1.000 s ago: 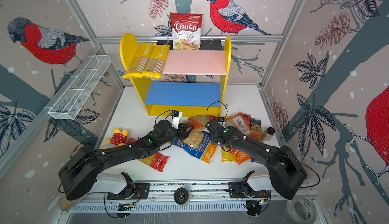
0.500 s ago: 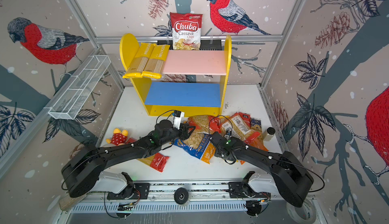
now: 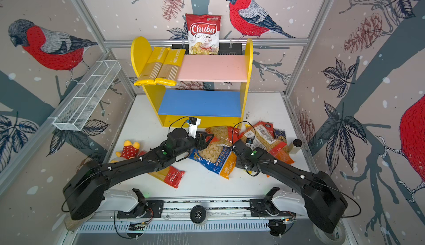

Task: Arrange pasta packages on shelves
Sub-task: Pick up the pasta bag from the middle-right of the table, then place the pasta bag in the pasta bag.

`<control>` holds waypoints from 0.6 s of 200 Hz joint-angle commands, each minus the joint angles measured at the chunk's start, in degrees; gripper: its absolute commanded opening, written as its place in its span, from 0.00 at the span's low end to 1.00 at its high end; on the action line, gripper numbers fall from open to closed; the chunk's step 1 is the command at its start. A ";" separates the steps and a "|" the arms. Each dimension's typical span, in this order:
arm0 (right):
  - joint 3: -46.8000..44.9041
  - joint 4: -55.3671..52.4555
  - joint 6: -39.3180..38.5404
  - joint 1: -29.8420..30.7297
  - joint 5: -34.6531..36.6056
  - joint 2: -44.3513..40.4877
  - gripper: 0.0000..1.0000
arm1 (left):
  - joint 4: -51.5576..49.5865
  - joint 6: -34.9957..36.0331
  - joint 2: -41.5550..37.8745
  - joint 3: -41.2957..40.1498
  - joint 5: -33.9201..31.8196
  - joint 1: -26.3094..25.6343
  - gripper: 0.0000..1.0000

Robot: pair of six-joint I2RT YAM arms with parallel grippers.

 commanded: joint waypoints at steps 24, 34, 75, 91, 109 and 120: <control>8.41 9.75 -3.44 -0.80 -8.83 -8.56 0.16 | -6.30 -3.70 -0.88 3.49 7.65 3.62 0.57; 8.34 13.89 -2.62 -0.68 -10.93 -10.08 0.17 | -6.06 -5.32 -1.65 3.03 9.56 5.04 0.57; 8.99 29.28 -0.95 4.94 -15.93 -9.13 0.17 | -8.74 -7.90 -6.05 1.28 12.00 8.50 0.57; 10.34 32.70 -2.75 9.02 -16.09 -6.14 0.17 | -8.02 -10.76 -8.33 -1.06 13.78 11.28 0.57; 12.65 32.21 -6.46 12.99 -14.17 -0.50 0.17 | -6.51 -13.12 -10.16 -3.71 16.66 14.24 0.57; 14.88 29.89 -8.74 14.35 -14.25 3.65 0.17 | -7.33 -13.37 -10.63 -4.66 17.12 15.58 0.57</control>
